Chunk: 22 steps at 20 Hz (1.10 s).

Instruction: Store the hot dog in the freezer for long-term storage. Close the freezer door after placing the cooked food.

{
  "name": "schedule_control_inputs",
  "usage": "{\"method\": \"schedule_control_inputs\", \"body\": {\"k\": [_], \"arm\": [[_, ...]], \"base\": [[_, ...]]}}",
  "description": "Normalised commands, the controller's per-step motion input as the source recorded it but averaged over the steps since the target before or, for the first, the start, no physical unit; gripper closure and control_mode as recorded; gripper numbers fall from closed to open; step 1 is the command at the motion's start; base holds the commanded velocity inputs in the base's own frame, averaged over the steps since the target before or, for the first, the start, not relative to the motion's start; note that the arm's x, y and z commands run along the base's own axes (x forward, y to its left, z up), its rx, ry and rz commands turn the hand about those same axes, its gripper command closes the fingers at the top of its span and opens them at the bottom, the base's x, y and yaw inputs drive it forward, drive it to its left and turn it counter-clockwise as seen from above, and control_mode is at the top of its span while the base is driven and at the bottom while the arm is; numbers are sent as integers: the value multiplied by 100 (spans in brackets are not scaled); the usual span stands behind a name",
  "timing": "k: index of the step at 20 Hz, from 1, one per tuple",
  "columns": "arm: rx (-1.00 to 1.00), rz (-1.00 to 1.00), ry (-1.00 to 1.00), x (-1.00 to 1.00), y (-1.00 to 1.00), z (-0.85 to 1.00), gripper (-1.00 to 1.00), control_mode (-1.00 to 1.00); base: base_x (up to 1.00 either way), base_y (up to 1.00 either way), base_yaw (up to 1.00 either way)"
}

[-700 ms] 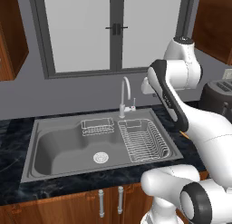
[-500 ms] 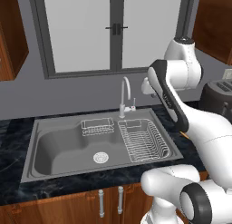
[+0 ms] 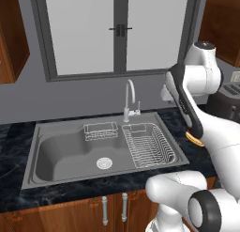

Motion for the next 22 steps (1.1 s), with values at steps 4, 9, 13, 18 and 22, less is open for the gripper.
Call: {"method": "schedule_control_inputs", "body": {"k": [4, 9, 13, 18, 22], "arm": [[-22, 0, 2, 0, -59, -47, -100, -100], [-25, 0, 9, 1, -44, -62, -100, -100], [-13, 0, 17, 8, -58, -66, -100, -100], [0, 0, 7, 2, -80, -43, -100, -100], [0, 0, 16, 7, -57, -47, -100, -100]], "base": [[0, 0, 0], [0, 0, 0], [0, 0, 0], [0, 0, 0], [0, 0, 0]]}}
